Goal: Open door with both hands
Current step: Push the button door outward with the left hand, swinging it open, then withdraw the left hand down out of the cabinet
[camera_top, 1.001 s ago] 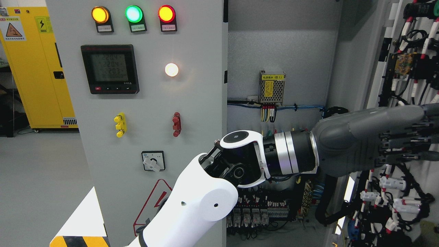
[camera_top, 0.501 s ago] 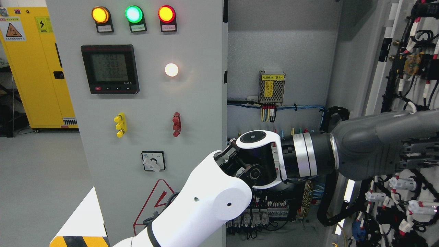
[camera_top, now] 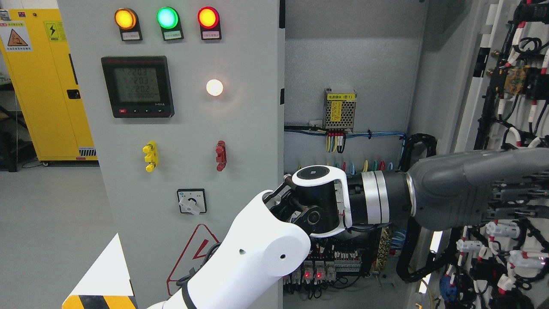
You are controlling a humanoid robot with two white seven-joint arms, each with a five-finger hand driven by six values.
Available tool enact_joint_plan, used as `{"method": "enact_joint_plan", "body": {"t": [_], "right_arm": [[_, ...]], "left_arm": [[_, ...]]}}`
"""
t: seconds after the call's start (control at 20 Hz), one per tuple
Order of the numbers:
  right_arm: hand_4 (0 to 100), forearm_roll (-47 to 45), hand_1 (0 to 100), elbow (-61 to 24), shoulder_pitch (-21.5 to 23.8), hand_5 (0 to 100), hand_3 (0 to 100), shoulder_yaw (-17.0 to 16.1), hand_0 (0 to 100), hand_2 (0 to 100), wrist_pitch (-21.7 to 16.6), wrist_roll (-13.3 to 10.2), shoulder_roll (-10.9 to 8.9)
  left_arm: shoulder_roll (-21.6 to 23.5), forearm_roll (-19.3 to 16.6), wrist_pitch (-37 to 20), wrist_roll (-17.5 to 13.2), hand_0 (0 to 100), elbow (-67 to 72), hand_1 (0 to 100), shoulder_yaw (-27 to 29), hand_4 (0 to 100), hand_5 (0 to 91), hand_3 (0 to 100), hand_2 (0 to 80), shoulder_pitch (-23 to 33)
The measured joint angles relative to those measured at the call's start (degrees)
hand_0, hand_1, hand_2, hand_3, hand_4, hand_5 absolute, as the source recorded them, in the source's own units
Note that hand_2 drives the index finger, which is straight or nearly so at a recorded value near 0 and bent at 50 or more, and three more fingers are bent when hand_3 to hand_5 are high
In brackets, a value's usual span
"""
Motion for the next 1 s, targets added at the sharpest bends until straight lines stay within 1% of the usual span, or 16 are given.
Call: {"method": "enact_joint_plan", "body": {"t": [0.2, 0.4, 0.7, 0.85, 1.0], "right_arm": [[0, 0.01, 50, 0.01, 0.35, 0, 0, 0.00, 0, 4, 0.02, 0.00, -0.01], [0, 0.00, 50, -0.02, 0.38, 0, 0, 0.00, 0, 4, 0.21, -0.01, -0.02], [0, -0.01, 50, -0.05, 1.05, 0, 0, 0.00, 0, 4, 0.12, -0.01, -0.01], [0, -0.02, 50, -0.05, 1.30, 0, 0, 0.00, 0, 4, 0.12, -0.01, -0.01], [0, -0.02, 50, -0.04, 1.46, 0, 0, 0.00, 0, 4, 0.12, -0.01, -0.01]], "left_arm": [[1.12, -4.00, 0.88, 0.03, 12, -3.61, 56, 2.47, 0, 0.0, 0, 0.0, 5.10], [2.54, -10.36, 1.01, 0.45, 12, -7.81, 56, 4.66, 0, 0.0, 0, 0.0, 13.15], [4.26, -20.52, 0.92, 2.14, 12, -13.64, 56, 9.04, 0, 0.0, 0, 0.0, 28.69], [5.54, -23.83, 0.16, 2.37, 12, -15.95, 56, 11.23, 0, 0.0, 0, 0.0, 37.65], [6.54, -26.48, -2.80, 2.66, 12, -17.72, 56, 13.06, 0, 0.0, 0, 0.0, 47.31]]}}
